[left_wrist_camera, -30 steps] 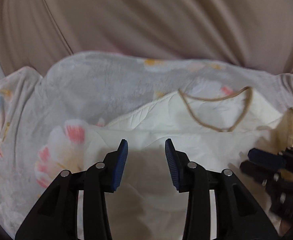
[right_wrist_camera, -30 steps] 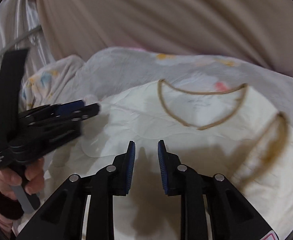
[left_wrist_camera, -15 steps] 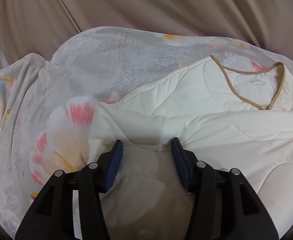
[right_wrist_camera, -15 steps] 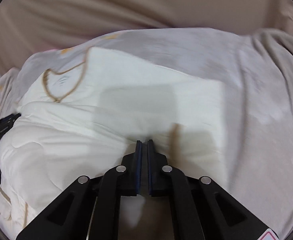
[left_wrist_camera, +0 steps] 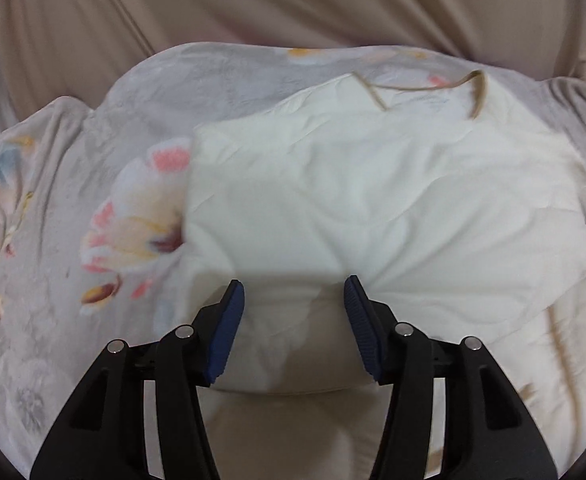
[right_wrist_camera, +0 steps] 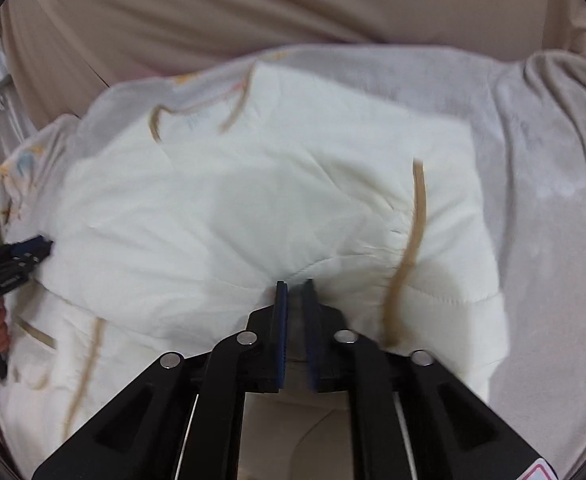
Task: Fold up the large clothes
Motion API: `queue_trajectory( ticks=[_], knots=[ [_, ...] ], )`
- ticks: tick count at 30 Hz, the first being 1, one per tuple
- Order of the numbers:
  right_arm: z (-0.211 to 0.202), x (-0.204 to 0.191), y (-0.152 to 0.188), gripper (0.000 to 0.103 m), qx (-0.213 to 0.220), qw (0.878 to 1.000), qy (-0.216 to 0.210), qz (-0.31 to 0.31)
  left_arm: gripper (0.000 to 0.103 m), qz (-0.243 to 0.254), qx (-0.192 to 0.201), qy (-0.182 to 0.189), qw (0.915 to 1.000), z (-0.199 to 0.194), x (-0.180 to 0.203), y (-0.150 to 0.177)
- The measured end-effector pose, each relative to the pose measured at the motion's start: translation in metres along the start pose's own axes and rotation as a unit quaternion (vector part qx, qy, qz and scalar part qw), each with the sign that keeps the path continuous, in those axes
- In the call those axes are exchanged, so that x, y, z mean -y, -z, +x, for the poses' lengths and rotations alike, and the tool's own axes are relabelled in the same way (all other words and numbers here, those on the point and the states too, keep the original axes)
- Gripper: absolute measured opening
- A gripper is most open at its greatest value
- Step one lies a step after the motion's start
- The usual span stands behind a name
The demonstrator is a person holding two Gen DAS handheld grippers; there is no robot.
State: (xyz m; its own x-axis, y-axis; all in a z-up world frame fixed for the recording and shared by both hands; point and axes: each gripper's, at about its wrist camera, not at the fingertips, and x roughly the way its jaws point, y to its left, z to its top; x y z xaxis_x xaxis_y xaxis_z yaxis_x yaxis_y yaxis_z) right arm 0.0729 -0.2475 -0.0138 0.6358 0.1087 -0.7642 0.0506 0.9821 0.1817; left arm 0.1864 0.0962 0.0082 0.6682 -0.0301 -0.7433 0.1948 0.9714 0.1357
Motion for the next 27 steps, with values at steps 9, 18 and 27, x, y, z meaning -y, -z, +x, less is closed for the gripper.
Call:
queue_trajectory(
  ticks=[9,18,27],
  knots=[
    [-0.041,-0.011,-0.042,0.010,0.060,0.998,0.005,0.001,0.050,-0.028,0.028,-0.002,0.9992,-0.022,-0.017,-0.025],
    [0.056,0.025,-0.089,0.002,0.014,0.998,0.050,0.046,0.055,-0.039,-0.001,-0.041,0.9984,0.073,-0.011,-0.089],
    [0.010,0.019,-0.079,0.012,0.050,0.997,0.001,0.059,0.057,-0.036,0.013,-0.049,0.9981,0.079,-0.012,-0.080]
  ],
)
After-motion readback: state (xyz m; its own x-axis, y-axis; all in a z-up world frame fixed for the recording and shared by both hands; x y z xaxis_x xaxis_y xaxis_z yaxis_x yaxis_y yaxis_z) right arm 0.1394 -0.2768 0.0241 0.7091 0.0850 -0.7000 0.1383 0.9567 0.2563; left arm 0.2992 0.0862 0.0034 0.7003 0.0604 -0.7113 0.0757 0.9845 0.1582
